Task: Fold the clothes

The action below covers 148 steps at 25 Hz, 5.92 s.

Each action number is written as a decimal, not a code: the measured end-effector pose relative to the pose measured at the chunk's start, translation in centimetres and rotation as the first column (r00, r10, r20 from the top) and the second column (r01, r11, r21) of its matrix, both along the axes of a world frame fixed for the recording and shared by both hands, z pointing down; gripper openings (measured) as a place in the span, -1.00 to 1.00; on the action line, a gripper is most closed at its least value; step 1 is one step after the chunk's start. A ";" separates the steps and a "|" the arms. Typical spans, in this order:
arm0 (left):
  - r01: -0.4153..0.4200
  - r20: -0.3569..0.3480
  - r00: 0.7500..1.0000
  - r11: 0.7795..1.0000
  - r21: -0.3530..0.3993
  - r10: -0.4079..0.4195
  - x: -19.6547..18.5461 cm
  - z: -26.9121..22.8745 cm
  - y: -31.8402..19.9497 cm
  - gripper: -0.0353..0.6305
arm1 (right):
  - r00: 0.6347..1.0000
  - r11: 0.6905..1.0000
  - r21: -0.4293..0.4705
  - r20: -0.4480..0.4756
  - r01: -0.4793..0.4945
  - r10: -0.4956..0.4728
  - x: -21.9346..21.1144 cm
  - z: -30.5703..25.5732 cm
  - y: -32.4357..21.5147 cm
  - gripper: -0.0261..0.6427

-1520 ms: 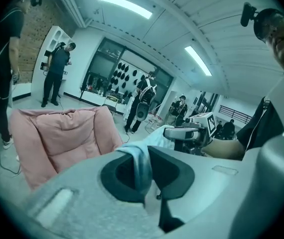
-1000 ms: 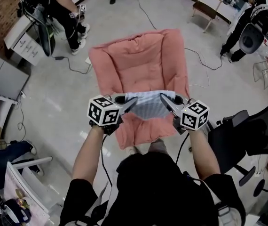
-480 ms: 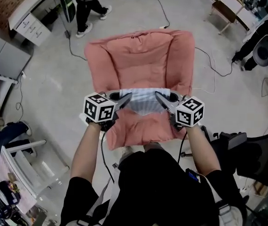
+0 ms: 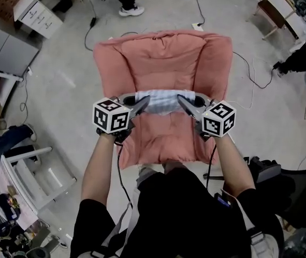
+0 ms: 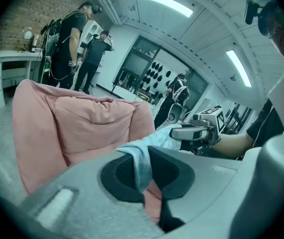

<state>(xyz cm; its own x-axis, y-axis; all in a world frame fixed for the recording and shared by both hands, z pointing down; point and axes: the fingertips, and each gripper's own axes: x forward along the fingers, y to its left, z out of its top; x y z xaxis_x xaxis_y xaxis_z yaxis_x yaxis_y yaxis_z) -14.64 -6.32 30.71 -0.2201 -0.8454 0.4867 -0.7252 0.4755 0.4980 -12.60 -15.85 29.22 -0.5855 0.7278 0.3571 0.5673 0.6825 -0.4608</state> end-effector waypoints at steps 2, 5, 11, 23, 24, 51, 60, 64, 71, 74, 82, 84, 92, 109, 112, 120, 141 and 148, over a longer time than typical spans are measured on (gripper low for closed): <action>0.004 0.002 1.000 1.000 -0.006 -0.004 0.0 0.1 0.0 -0.82 | 1.000 1.000 0.001 0.003 0.007 -0.007 -0.2 0.2 0.0 -0.89; 0.005 -0.005 1.000 1.000 -0.006 -0.005 1.0 0.7 0.2 -0.82 | 1.000 1.000 -0.003 -0.009 0.005 -0.005 0.8 1.0 0.3 -0.89; -0.015 -0.068 0.998 1.000 -0.003 0.015 6.4 3.7 0.6 -0.82 | 0.996 1.000 -0.003 -0.090 0.005 -0.006 6.8 4.5 0.9 -0.89; -0.072 -0.217 0.974 0.997 -0.027 0.065 22.3 12.4 2.6 -0.82 | 0.971 0.999 0.038 -0.241 0.015 -0.005 22.7 13.4 3.1 -0.88; -0.075 -0.227 0.972 0.997 -0.028 0.067 23.6 13.0 2.7 -0.82 | 0.967 0.999 0.039 -0.253 0.016 -0.005 24.0 14.1 3.3 -0.88; -0.097 -0.277 0.959 0.990 -0.107 0.064 42.7 29.0 5.5 -0.82 | 0.907 0.992 0.123 -0.420 0.035 0.020 43.6 30.5 6.2 -0.88; -0.066 -0.317 0.948 0.990 -0.123 0.024 45.1 32.6 6.6 -0.81 | 0.881 0.991 0.120 -0.473 0.051 0.012 46.1 33.7 7.0 -0.88; -0.045 -0.274 0.962 0.990 -0.134 0.007 43.6 32.2 7.0 -0.81 | 0.898 0.990 0.127 -0.439 0.056 0.006 44.5 33.3 7.1 -0.88; 0.004 -0.196 0.980 0.996 -0.084 -0.020 37.7 28.9 5.7 -0.81 | 0.943 0.992 0.115 -0.332 0.043 -0.002 38.2 30.3 5.3 -0.88; 0.021 -0.181 0.983 0.998 -0.064 -0.033 34.8 28.1 5.0 -0.81 | 0.952 0.994 0.107 -0.306 0.033 0.001 35.2 29.8 4.7 -0.88; 0.042 -0.125 0.991 0.996 -0.074 -0.051 25.9 27.9 2.8 -0.81 | 0.968 0.994 0.110 -0.250 0.016 0.012 26.6 29.8 2.6 -0.88; 0.056 -0.115 0.991 0.995 -0.078 -0.064 23.7 28.1 2.3 -0.81 | 0.970 0.993 0.116 -0.241 0.006 0.022 24.3 30.0 2.1 -0.88; 0.108 -0.144 0.982 0.990 -0.088 -0.120 16.7 30.4 1.7 -0.81 | 0.971 0.987 0.157 -0.239 0.030 0.009 16.4 32.5 1.4 -0.88; 0.086 -0.180 0.976 0.979 -0.186 -0.120 10.3 35.5 0.7 -0.56 | 0.927 0.981 0.183 -0.376 0.065 0.009 10.5 38.6 0.1 -0.56; 0.085 -0.183 0.975 0.974 -0.210 -0.125 10.5 36.5 1.1 -0.28 | 0.911 0.972 0.221 -0.411 0.073 0.025 10.5 39.9 -0.5 -0.39; 0.124 -0.174 0.970 0.963 -0.240 -0.169 9.9 36.8 2.3 0.09 | 0.930 0.939 0.342 -0.332 -0.035 0.155 9.1 40.2 -2.7 -0.38; 0.222 0.039 0.975 0.960 -0.170 -0.219 13.9 25.6 4.0 -0.82 | 0.975 0.905 0.397 -0.092 -0.151 0.203 14.4 27.9 -1.4 -0.62; 0.256 0.112 0.963 0.962 -0.093 -0.245 15.9 16.0 6.3 -0.87 | 0.972 0.905 0.361 0.017 -0.226 0.236 16.9 18.1 0.0 -0.74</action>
